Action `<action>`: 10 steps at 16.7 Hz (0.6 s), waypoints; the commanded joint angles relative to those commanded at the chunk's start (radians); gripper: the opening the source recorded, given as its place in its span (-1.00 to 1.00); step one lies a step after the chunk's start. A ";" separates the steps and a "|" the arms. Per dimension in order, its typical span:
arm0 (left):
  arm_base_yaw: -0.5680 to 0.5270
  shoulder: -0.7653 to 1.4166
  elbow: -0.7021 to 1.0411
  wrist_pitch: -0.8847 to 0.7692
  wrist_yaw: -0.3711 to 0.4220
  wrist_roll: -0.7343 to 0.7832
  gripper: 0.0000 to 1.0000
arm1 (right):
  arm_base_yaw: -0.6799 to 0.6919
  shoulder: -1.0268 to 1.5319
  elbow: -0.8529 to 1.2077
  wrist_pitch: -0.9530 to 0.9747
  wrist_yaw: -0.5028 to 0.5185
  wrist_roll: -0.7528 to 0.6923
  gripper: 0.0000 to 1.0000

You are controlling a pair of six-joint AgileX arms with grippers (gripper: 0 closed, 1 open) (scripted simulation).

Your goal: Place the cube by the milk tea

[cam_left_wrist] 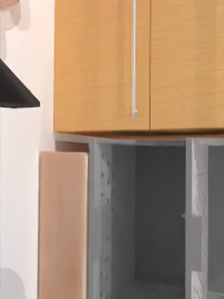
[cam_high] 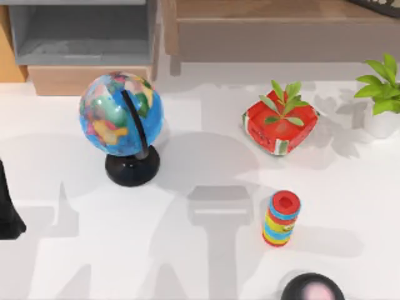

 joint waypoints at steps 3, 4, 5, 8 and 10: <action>0.000 0.000 0.000 0.000 0.000 0.000 1.00 | 0.001 -0.003 -0.001 0.002 0.000 0.001 -1.00; 0.000 0.000 0.000 0.000 0.000 0.000 1.00 | 0.000 -0.013 -0.001 -0.004 0.003 -0.001 -1.00; 0.000 0.000 0.000 0.000 0.000 0.000 1.00 | -0.003 -0.034 -0.004 -0.018 0.009 -0.007 -1.00; 0.000 0.000 0.000 0.000 0.000 0.000 1.00 | -0.029 -0.145 -0.058 -0.113 0.030 -0.042 -1.00; 0.000 0.000 0.000 0.000 0.000 0.000 1.00 | -0.050 -0.240 -0.130 -0.215 0.035 -0.079 -1.00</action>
